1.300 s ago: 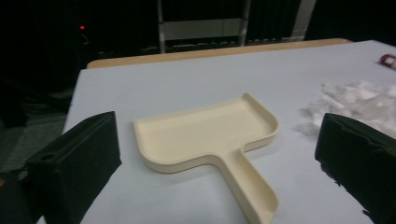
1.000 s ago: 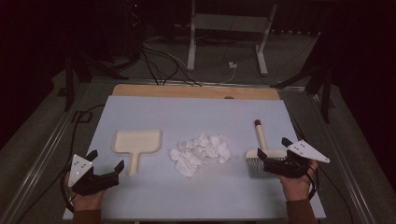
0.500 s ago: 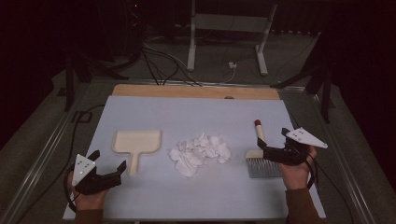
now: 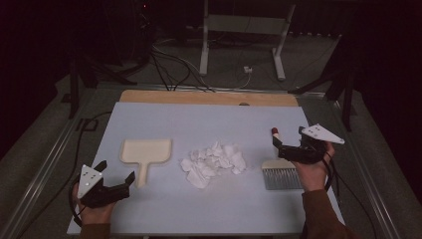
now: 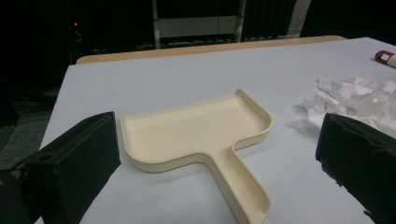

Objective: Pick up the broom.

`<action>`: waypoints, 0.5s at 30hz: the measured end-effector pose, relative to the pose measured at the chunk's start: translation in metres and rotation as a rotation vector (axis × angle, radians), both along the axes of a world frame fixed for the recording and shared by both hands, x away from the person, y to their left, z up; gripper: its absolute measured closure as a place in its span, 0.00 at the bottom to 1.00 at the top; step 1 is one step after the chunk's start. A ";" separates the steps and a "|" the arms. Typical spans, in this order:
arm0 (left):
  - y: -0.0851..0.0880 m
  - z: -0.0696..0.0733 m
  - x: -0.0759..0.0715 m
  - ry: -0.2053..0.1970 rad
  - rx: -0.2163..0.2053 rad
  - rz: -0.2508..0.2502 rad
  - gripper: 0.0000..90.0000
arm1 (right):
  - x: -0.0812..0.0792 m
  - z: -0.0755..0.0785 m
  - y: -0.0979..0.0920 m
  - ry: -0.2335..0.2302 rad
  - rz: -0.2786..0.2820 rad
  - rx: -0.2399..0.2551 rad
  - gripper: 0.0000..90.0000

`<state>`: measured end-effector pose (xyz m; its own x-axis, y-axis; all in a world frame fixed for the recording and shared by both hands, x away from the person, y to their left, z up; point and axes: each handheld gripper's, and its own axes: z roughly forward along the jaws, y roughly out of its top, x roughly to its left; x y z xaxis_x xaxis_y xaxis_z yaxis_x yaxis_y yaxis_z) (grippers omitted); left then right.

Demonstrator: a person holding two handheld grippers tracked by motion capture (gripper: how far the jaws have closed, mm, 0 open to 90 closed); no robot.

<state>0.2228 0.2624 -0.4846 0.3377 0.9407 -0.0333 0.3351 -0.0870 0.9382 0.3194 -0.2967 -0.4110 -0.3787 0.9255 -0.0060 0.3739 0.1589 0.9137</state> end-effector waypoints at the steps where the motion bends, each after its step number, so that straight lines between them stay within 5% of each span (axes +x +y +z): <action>1: 0.000 0.000 0.000 -0.001 0.001 0.000 0.01 | 0.002 0.000 0.000 -0.001 -0.001 -0.004 0.00; 15: -0.001 0.000 -0.001 -0.003 -0.001 0.001 0.01 | 0.026 0.003 -0.001 0.025 -0.025 -0.018 0.00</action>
<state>0.2222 0.2614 -0.4850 0.3372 0.9409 -0.0333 0.3327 -0.0860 0.9391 0.3453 -0.2980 -0.4076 -0.3554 0.9346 -0.0132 0.4009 0.1652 0.9011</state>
